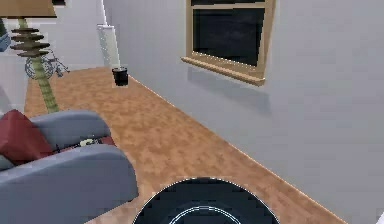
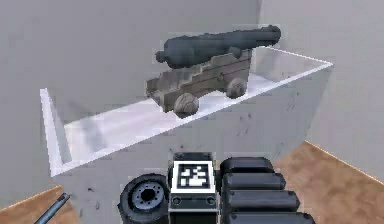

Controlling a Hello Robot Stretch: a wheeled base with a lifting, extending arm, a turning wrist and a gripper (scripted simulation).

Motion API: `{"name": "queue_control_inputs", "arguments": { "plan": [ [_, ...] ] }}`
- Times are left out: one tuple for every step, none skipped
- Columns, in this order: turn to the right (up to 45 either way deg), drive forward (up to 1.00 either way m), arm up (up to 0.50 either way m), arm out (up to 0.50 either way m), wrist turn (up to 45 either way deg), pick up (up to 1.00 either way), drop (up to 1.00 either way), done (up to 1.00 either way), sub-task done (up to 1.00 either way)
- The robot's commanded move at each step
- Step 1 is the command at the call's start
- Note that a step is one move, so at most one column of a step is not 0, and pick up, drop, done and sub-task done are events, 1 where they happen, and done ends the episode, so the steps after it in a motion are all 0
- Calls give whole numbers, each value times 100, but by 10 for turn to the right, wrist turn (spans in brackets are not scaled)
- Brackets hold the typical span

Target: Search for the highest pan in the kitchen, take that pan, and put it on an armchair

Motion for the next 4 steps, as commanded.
{"name": "queue_control_inputs", "arguments": {
  "plan": [
    [0,55,0,0,0,0,0,0,0],
    [0,80,0,0,0,0,0,0,0],
    [-300,0,0,0,0,0,0,0,0],
    [0,60,0,0,0,0,0,0,0]
  ]
}}
